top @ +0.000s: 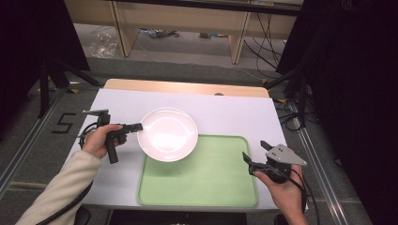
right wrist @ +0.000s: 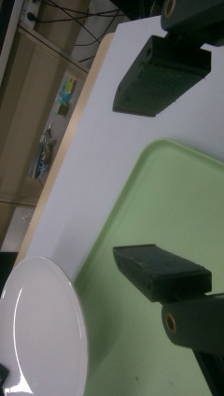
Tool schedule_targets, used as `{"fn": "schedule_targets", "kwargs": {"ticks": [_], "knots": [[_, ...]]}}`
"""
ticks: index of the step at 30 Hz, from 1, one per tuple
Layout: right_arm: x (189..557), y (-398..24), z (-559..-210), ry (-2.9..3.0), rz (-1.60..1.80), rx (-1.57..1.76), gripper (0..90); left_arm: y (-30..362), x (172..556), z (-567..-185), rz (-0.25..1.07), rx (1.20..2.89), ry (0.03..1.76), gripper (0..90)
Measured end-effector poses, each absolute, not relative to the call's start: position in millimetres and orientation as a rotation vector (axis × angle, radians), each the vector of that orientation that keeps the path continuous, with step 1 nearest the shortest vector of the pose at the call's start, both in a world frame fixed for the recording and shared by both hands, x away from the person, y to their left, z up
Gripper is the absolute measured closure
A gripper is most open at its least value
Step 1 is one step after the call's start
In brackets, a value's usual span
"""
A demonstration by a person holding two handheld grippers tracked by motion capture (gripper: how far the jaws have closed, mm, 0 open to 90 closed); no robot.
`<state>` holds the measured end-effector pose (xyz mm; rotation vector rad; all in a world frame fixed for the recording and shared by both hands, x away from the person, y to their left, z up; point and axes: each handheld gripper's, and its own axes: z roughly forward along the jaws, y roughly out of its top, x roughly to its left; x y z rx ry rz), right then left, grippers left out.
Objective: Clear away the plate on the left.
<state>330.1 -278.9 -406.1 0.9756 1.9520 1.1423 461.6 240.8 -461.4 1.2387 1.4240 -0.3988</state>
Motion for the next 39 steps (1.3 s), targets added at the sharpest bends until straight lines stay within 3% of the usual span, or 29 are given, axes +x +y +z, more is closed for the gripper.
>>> {"fn": "schedule_targets", "kwargs": {"ticks": [39], "knots": [[329.7,-279.9,-405.2,1.955,1.136,0.982,26.6,211.8,460.3,-467.5,-0.452,1.306,1.456,85.8]]}}
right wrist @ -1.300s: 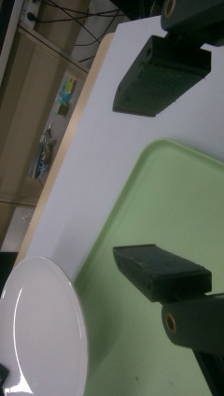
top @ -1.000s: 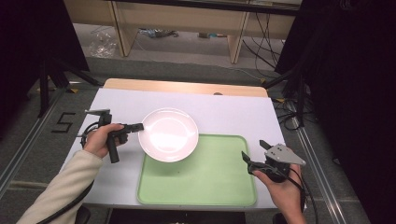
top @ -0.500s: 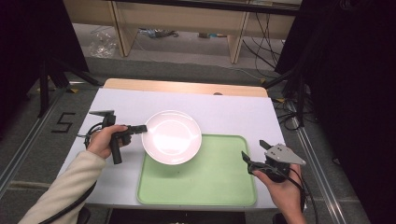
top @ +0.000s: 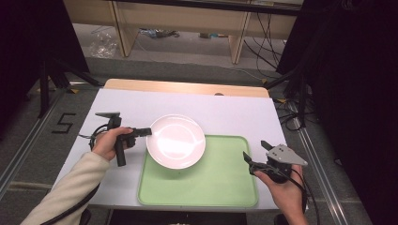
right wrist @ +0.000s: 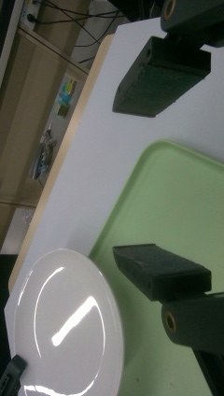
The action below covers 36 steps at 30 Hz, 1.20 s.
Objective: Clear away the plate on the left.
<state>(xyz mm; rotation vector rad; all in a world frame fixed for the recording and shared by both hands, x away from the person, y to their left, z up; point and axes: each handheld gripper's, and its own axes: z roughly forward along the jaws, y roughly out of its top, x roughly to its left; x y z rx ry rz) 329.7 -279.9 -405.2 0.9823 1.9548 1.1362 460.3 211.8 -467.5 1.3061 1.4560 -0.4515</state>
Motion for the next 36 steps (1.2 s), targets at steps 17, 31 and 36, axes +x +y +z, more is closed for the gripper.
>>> {"fn": "schedule_targets", "kwargs": {"ticks": [17,31,36], "knots": [[330.0,-279.6,-405.7,1.950,1.138,0.977,27.5,201.2,460.6,-474.9,-0.466,1.352,1.482,84.6],[330.5,-279.1,-407.1,1.950,1.132,0.972,27.6,199.5,463.4,-484.1,-0.358,1.498,1.470,79.5],[330.7,-279.2,-407.4,1.963,1.127,0.973,27.3,197.6,464.4,-487.4,-0.347,1.526,1.462,74.0]]}}
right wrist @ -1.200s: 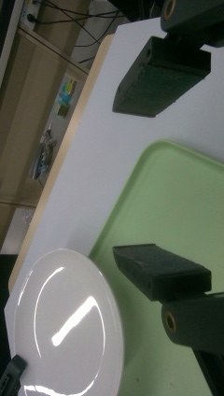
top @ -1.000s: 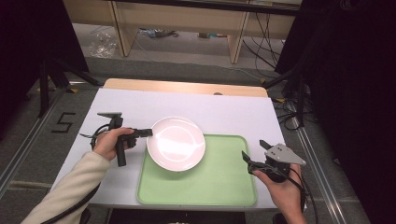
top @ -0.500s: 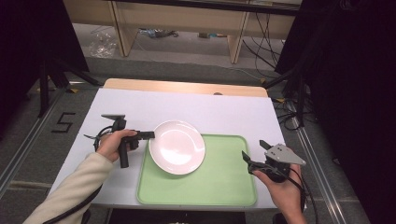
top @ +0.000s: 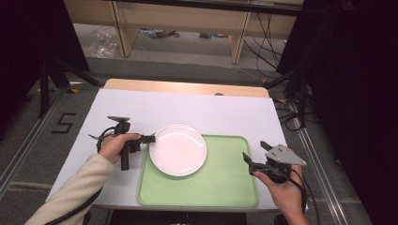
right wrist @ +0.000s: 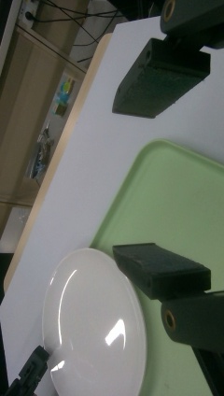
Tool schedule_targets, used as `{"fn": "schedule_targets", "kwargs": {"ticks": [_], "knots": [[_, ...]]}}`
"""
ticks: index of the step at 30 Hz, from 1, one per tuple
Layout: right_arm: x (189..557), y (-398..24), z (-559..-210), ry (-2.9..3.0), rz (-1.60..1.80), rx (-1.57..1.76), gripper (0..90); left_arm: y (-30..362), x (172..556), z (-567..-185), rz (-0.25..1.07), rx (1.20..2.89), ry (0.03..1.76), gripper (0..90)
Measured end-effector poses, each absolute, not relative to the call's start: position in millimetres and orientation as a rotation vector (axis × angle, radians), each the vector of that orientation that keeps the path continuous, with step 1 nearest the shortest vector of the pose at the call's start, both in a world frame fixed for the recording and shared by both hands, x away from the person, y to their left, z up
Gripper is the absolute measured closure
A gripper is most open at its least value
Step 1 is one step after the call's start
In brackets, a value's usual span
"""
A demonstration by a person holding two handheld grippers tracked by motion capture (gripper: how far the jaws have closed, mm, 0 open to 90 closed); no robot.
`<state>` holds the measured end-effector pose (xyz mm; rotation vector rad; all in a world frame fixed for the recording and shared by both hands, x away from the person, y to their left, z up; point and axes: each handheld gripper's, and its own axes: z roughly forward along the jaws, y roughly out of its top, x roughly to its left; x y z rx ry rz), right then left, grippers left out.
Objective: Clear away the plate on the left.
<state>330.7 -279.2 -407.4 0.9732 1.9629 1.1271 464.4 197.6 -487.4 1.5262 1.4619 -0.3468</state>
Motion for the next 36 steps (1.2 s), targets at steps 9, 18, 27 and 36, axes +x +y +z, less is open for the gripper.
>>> {"fn": "schedule_targets", "kwargs": {"ticks": [9,18,27,36], "knots": [[329.9,-279.3,-407.8,1.971,1.130,0.988,26.5,199.0,460.6,-472.1,-0.171,1.520,1.311,48.6],[330.3,-279.3,-408.1,1.963,1.126,0.975,26.1,202.0,448.3,-451.3,0.183,1.646,1.136,27.5],[329.2,-278.5,-408.4,1.972,1.133,0.989,25.6,216.6,427.8,-442.6,0.302,1.687,0.988,28.8],[331.8,-279.5,-409.2,1.953,1.137,0.971,25.4,224.9,422.6,-442.6,0.311,1.664,0.976,25.8]]}}
